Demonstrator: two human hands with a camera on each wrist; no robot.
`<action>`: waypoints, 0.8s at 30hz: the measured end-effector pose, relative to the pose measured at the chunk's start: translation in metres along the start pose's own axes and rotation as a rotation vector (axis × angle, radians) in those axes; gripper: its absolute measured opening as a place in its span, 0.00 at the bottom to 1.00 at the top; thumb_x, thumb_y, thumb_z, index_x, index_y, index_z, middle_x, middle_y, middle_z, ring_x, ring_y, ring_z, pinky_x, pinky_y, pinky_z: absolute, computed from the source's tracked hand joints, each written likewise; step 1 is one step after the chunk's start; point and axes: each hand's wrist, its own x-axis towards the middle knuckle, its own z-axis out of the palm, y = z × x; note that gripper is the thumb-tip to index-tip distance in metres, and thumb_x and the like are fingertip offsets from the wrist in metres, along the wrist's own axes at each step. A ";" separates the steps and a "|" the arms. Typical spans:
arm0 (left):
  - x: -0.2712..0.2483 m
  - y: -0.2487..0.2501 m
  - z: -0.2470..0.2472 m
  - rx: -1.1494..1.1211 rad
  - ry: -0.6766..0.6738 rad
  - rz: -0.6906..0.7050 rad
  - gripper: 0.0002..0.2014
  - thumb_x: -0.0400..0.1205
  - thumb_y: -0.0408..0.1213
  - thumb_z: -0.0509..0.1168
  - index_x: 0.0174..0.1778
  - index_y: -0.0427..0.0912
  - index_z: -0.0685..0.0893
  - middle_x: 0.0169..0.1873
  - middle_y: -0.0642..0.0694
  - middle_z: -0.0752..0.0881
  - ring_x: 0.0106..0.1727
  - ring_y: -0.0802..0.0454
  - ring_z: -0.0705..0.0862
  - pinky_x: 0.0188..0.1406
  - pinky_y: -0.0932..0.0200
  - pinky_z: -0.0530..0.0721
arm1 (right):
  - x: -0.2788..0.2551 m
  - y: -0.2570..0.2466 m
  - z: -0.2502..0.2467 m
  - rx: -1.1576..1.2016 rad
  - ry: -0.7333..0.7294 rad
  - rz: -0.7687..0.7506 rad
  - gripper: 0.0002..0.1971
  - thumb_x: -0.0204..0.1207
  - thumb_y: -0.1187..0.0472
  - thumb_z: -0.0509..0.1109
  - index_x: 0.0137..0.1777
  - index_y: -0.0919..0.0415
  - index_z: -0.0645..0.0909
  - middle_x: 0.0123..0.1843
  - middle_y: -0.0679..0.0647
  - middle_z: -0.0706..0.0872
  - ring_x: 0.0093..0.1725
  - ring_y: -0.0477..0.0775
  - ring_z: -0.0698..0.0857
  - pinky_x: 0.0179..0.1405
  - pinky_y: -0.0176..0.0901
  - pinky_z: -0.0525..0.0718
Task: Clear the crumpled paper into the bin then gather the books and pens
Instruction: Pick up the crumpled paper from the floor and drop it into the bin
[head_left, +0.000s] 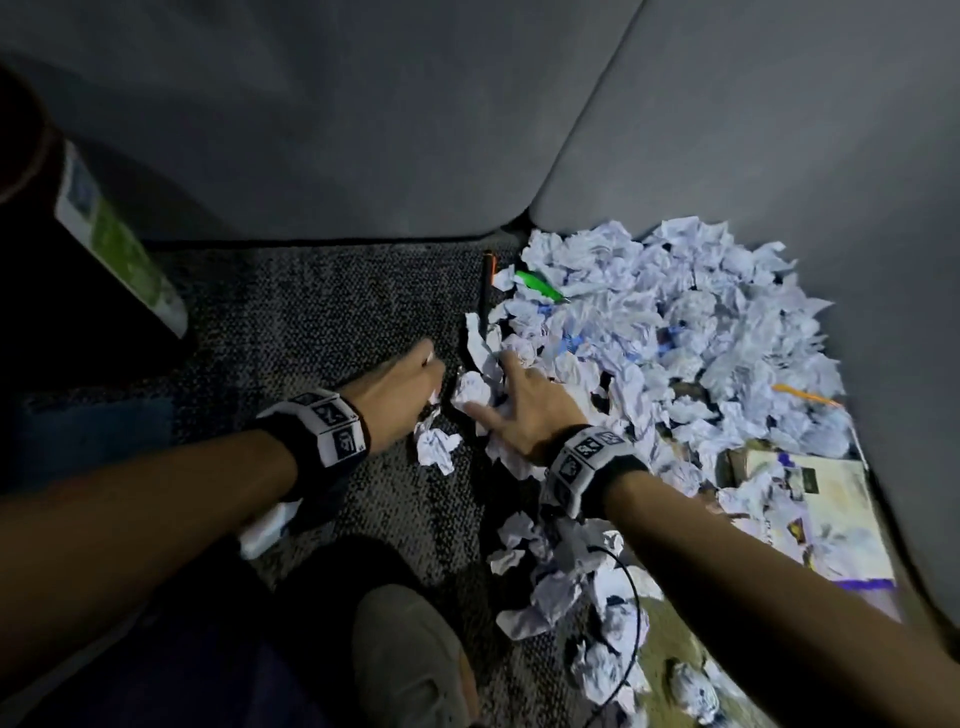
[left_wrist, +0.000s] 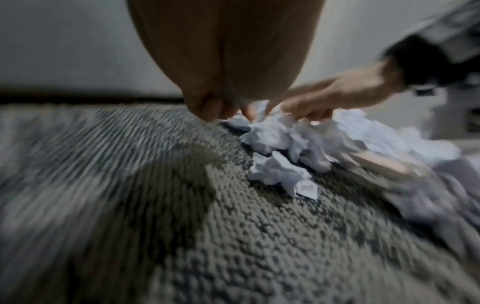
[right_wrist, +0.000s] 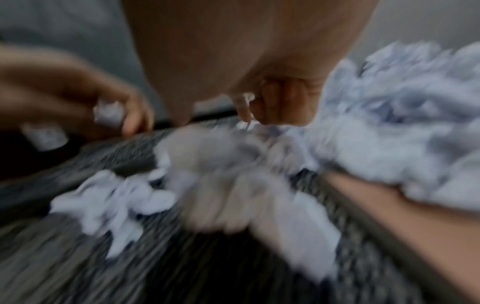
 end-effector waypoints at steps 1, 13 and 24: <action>-0.001 0.005 -0.003 0.006 0.015 0.024 0.11 0.76 0.25 0.57 0.52 0.40 0.74 0.53 0.44 0.69 0.48 0.42 0.78 0.46 0.49 0.77 | 0.001 -0.004 0.005 -0.076 -0.047 0.008 0.35 0.72 0.31 0.62 0.71 0.50 0.60 0.56 0.61 0.80 0.49 0.66 0.85 0.47 0.55 0.83; -0.001 0.022 0.029 0.149 -0.200 0.077 0.18 0.87 0.47 0.55 0.68 0.40 0.67 0.60 0.38 0.72 0.53 0.37 0.82 0.48 0.43 0.82 | -0.021 0.030 0.011 0.110 0.172 -0.102 0.15 0.78 0.71 0.61 0.64 0.65 0.76 0.58 0.64 0.81 0.54 0.66 0.84 0.52 0.52 0.80; 0.028 0.056 -0.011 0.029 0.100 0.047 0.17 0.83 0.34 0.54 0.68 0.39 0.71 0.60 0.37 0.69 0.57 0.39 0.73 0.49 0.47 0.74 | -0.065 0.034 0.066 0.040 0.086 -0.008 0.18 0.81 0.58 0.62 0.69 0.58 0.68 0.65 0.57 0.69 0.59 0.58 0.74 0.61 0.58 0.81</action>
